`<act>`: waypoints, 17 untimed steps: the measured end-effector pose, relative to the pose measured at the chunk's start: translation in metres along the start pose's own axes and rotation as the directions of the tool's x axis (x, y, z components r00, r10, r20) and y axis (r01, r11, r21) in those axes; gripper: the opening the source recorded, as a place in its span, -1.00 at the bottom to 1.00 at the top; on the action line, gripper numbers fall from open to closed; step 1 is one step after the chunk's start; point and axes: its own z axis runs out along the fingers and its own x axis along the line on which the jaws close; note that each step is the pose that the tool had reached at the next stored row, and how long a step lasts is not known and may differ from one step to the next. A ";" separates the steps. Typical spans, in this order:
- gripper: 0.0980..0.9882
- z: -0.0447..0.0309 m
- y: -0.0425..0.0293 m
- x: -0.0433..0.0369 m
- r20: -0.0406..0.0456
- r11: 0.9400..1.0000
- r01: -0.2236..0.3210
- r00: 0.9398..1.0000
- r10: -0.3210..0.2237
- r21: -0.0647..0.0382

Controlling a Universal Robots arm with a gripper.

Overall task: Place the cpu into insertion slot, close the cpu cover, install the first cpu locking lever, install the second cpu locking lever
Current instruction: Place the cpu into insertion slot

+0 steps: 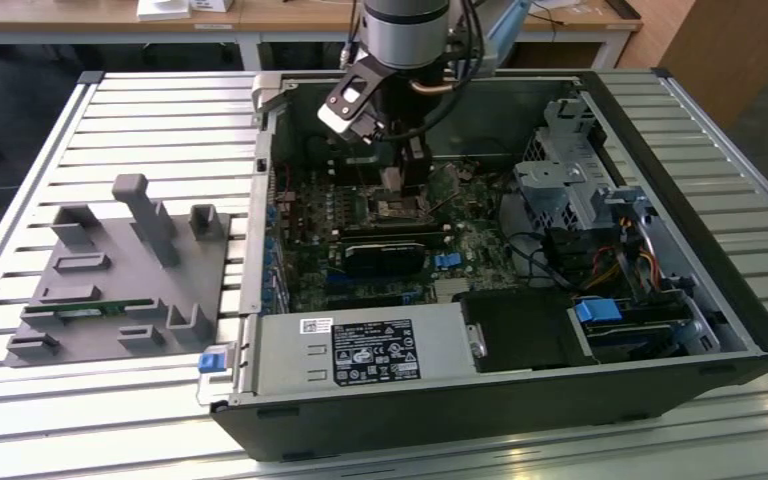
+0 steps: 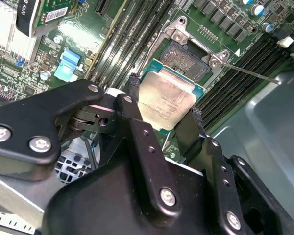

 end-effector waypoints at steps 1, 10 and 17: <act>-0.01 0.0007 -0.0001 0.0000 0.000 1.000 0.000 1.000 0.000 0.000; -0.01 0.0073 -0.0007 0.0001 0.000 1.000 0.000 1.000 0.000 0.000; -0.01 0.0131 -0.0011 0.0002 0.000 1.000 0.000 1.000 0.000 0.000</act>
